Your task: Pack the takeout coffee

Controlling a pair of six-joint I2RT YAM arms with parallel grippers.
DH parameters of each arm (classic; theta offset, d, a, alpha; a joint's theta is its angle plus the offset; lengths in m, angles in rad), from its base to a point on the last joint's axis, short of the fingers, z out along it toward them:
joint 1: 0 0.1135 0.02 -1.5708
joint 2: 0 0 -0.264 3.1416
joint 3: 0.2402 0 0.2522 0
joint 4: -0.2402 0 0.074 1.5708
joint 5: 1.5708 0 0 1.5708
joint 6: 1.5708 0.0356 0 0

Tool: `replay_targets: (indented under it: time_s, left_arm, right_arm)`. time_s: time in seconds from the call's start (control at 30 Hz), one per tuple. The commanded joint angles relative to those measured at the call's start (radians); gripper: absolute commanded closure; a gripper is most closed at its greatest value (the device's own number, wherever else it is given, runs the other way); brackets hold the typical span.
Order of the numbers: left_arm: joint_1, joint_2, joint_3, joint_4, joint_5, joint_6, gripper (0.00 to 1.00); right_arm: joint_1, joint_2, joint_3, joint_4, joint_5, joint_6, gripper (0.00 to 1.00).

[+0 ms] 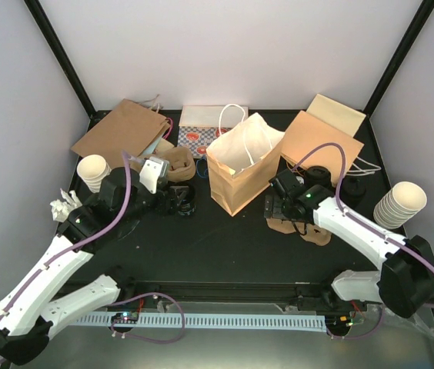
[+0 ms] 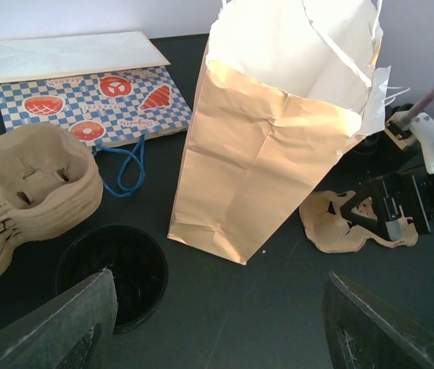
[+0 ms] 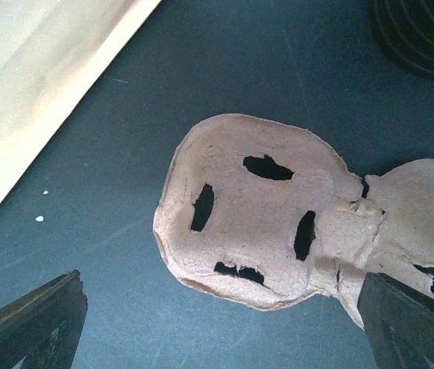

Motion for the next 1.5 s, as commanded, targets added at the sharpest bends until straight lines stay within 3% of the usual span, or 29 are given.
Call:
replay_targets:
  time_s: [0.0, 0.8, 1.13, 1.47]
  left_arm:
    - [0.005, -0.004, -0.01, 0.024, 0.026, -0.018, 0.25]
    - [0.005, 0.011, -0.008, 0.027, 0.02, -0.009, 0.24]
    - [0.006, 0.012, -0.005, 0.022, 0.019, -0.011, 0.24]
    - [0.005, 0.009, -0.01, 0.023, 0.047, -0.028, 0.24]
  right_arm:
    - [-0.02, 0.033, -0.007, 0.043, -0.022, 0.007, 0.01]
    - [-0.075, 0.235, -0.039, 0.139, -0.023, 0.033, 0.09]
    - [-0.079, 0.255, -0.048, 0.152, -0.034, 0.032, 0.23]
    - [-0.079, 0.124, -0.047, 0.115, -0.13, 0.002, 0.37]
